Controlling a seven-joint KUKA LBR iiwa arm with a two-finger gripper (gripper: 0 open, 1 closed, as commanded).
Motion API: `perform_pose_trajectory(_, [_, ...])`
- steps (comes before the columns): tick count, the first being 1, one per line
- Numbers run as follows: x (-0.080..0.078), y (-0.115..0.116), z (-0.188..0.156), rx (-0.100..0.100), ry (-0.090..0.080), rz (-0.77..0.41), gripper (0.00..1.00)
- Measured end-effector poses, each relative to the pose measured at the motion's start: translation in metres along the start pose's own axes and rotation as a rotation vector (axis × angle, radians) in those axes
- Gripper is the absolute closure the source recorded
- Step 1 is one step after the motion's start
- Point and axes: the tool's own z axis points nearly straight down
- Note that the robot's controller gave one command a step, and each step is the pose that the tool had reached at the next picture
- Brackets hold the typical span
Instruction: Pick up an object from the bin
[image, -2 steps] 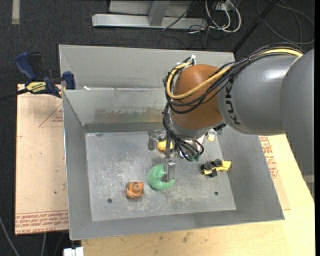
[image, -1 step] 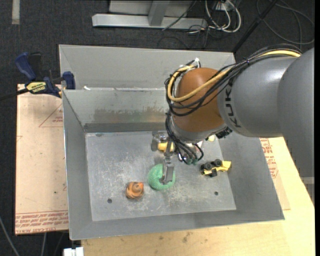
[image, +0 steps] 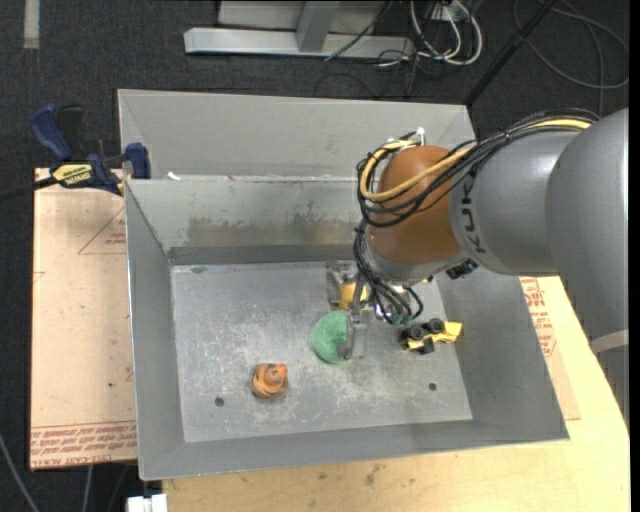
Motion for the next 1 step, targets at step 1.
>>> perform_pose_trajectory(1, [0.0423, 0.0359, -0.0020, 0.004, 0.000, -0.039, 1.00])
